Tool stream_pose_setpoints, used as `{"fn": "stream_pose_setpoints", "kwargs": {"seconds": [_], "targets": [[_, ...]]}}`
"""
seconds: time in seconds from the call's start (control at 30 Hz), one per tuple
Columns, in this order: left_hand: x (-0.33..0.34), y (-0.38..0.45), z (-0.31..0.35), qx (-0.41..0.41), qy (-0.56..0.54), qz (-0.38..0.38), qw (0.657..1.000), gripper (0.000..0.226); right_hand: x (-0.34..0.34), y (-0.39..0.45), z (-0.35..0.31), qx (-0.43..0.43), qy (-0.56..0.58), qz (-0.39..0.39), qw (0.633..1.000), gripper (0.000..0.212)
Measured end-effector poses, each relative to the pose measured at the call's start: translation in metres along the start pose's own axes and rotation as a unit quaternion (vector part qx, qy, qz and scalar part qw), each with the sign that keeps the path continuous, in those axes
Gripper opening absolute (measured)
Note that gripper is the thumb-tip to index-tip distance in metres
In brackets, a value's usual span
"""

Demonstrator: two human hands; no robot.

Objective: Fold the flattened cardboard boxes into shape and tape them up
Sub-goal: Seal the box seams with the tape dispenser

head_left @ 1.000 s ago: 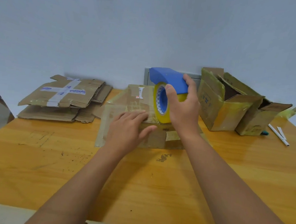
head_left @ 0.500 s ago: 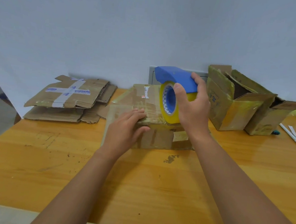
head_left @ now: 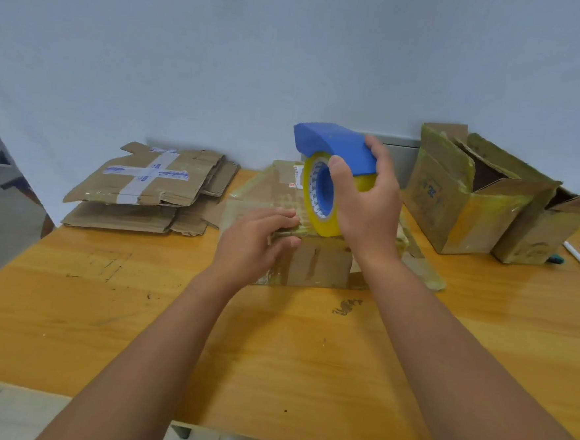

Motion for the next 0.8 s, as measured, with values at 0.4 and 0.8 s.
{"fn": "stream_pose_setpoints", "kwargs": {"seconds": [0.4,0.8], "targets": [[-0.001,-0.001,-0.001,-0.025,-0.010,-0.015,1.000,0.038,-0.002,0.004,0.006,-0.004,0.000,-0.003,1.000,0.056],[-0.007,-0.018,-0.006,-0.026,-0.057,0.011,0.998,0.034,-0.004,0.006,0.006,-0.012,0.002,-0.013,1.000,0.059]]}}
Point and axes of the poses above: each hand's wrist, its own y-axis towards the middle knuckle, its own x-axis out of the palm, z = x × y, the point moved 6 cm from there along y, towards the middle knuckle, and after that the axes turned 9 degrees about x, right-handed, at the moved point
